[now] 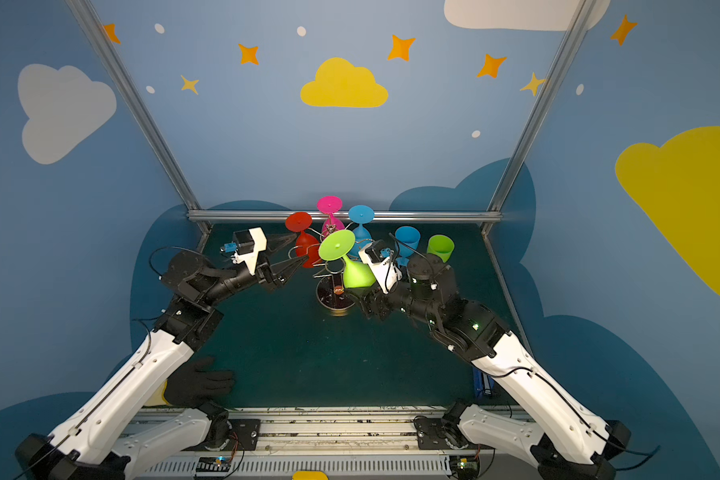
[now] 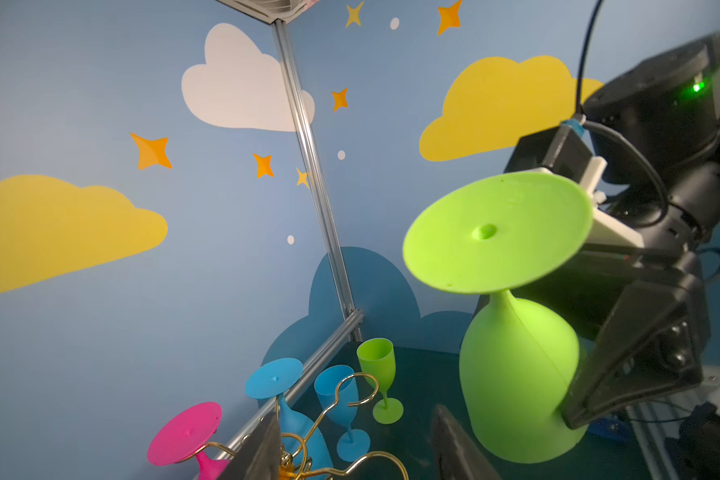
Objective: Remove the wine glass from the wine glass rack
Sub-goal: 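Close the right gripper on the lime-green glass's bowl beside the left gripper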
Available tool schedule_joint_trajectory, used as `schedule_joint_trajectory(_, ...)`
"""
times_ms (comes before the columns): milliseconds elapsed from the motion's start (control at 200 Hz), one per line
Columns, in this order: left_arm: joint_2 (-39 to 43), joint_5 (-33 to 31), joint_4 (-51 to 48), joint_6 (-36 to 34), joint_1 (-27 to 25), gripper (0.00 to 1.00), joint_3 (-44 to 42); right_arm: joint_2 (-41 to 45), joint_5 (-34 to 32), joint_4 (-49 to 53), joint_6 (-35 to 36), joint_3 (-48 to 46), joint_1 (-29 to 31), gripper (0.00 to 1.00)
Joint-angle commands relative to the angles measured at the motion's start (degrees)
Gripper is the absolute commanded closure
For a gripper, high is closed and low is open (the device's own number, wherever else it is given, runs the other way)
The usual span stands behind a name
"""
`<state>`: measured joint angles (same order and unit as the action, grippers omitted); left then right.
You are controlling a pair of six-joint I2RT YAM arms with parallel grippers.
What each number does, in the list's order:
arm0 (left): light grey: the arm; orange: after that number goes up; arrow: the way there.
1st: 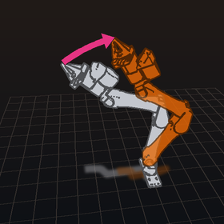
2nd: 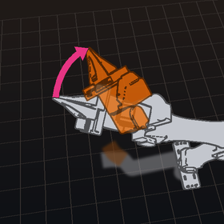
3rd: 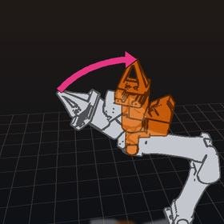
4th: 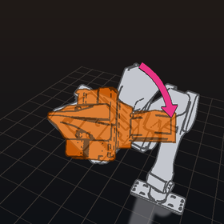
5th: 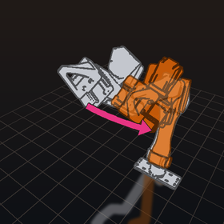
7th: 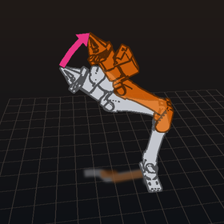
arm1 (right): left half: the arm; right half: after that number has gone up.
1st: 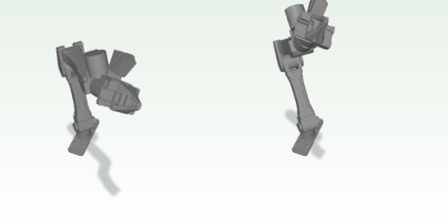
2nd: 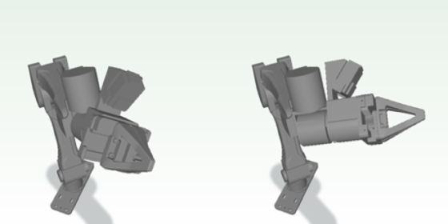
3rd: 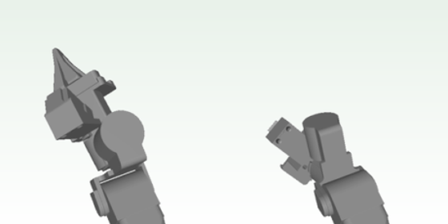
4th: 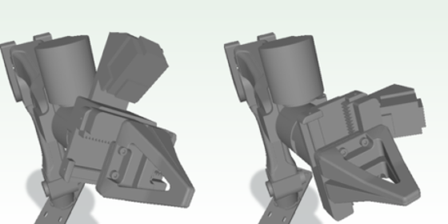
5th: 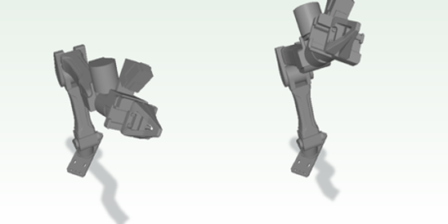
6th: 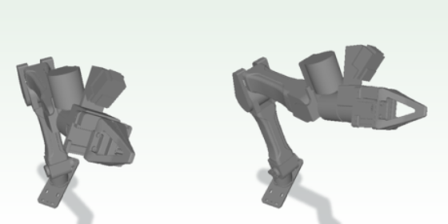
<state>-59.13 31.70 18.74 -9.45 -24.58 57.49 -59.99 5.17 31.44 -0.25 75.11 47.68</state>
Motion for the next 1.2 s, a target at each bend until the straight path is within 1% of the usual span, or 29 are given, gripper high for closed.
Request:
schedule_joint_trajectory(0,1.1,-2.8,3.6,-9.5,-1.8,0.45,-0.7,-2.0,0.2,2.9,-0.7,3.1,-0.3,1.00)
schedule_joint_trajectory(210,1.4,-5.1,4.7,-14.0,-4.3,0.45,-2.0,-5.6,3.2,3.5,-0.8,5.9,-0.3,1.00)
schedule_joint_trajectory(335,1.3,-6.6,5.5,-14.7,-5.1,0.46,-2.0,-7.0,5.3,3.9,-1.2,6.7,-0.2,1.00)
schedule_joint_trajectory(411,1.1,-6.5,5.2,-14.8,-5.1,0.49,-1.9,-7.7,6.2,3.9,-1.5,6.9,-0.2,1.00)
schedule_joint_trajectory(646,0.7,-5.2,4.1,-15.0,-5.5,0.57,-1.6,-9.7,9.4,4.4,-2.4,7.5,0.0,1.00)
schedule_joint_trajectory(831,0.2,-5.2,2.5,-15.9,-5.9,0.62,-1.0,-11.0,11.1,4.6,-2.7,8.0,0.0,1.00)
schedule_joint_trajectory(891,-0.1,-5.6,2.1,-15.9,-5.9,0.67,-0.7,-11.2,11.4,4.5,-2.8,8.1,0.1,1.00)
schedule_joint_trajectory(1041,-0.5,-6.7,1.2,-15.1,-5.9,0.90,-0.4,-11.5,10.9,4.5,-2.8,8.6,0.1,1.00)
schedule_joint_trajectory(1076,-0.5,-7.1,1.3,-14.6,-5.9,0.92,-0.4,-11.6,10.6,4.4,-2.9,8.6,0.0,0.94)
schedule_joint_trajectory(1096,-0.5,-7.4,1.3,-14.2,-5.9,0.93,-0.5,-11.6,10.4,4.4,-2.9,8.6,0.0,0.89)
schedule_joint_trajectory(1151,-0.3,-8.2,1.5,-12.8,-5.9,0.97,-0.6,-11.2,10.3,3.4,-3.4,8.1,0.0,0.68)
schedule_joint_trajectory(1191,-0.2,-9.0,1.6,-11.6,-5.9,0.97,-0.7,-10.5,10.5,2.0,-3.8,7.3,-0.2,0.53)
